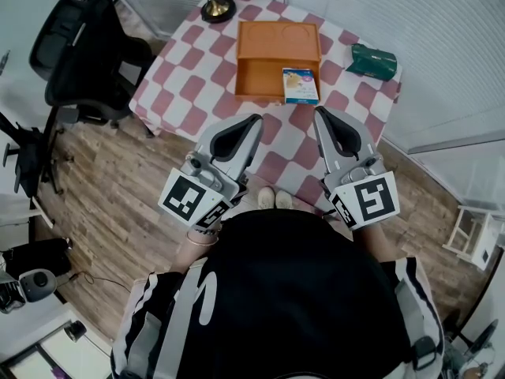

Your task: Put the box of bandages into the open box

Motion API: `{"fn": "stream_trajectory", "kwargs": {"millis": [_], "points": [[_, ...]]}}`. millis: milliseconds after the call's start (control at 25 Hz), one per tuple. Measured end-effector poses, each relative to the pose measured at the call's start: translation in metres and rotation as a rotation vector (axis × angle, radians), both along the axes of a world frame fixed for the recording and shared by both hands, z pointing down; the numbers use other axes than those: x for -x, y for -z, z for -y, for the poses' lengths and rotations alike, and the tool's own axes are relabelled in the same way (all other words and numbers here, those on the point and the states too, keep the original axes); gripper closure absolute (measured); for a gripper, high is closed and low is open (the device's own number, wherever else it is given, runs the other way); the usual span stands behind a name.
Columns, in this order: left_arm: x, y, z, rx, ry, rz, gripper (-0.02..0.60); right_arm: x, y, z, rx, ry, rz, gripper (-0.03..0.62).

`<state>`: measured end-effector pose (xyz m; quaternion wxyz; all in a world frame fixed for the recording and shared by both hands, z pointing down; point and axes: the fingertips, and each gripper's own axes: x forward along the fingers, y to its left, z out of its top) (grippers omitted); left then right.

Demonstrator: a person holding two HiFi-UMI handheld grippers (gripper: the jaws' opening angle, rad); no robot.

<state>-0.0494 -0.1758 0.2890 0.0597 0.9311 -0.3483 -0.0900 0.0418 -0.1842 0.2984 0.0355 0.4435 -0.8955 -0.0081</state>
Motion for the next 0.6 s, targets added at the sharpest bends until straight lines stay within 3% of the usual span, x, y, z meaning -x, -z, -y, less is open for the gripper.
{"fn": "stream_trajectory", "kwargs": {"millis": [600], "points": [[0.0009, 0.0008, -0.0025, -0.004, 0.008, -0.001, 0.581, 0.0035, -0.0016, -0.0025, 0.004, 0.011, -0.012, 0.595]]}}
